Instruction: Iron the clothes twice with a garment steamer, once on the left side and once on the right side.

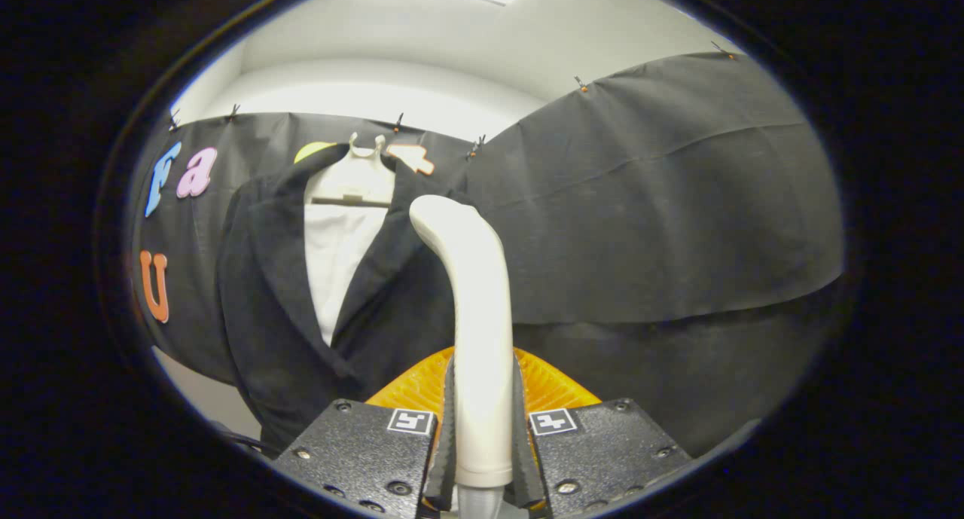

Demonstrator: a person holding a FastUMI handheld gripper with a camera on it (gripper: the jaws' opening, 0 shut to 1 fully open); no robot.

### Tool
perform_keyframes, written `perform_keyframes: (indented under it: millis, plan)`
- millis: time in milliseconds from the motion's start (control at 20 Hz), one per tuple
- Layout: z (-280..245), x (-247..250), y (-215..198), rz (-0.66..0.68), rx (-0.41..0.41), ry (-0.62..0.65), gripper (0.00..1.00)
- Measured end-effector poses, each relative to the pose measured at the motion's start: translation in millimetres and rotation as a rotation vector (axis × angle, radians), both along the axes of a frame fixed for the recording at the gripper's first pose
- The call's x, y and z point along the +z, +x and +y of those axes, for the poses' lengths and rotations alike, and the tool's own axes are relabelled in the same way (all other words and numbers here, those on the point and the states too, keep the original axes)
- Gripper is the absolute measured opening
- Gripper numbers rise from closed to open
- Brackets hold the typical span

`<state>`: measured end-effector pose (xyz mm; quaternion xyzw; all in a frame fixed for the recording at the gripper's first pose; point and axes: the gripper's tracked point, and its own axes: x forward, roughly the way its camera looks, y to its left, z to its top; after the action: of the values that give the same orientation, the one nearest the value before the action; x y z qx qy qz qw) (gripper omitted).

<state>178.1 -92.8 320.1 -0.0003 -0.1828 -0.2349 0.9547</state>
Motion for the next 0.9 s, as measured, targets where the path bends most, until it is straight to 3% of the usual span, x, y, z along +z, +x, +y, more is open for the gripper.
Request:
perform_keyframes:
  millis: [300,500,650,900]
  plan:
    - [-14,83,28,-0.118,0.048,-0.064,0.33]
    - [-13,112,35,-0.154,0.063,-0.113,0.33]
    - [-4,106,43,-0.143,0.073,-0.135,0.33]
    - [2,53,64,-0.017,0.063,-0.145,0.33]
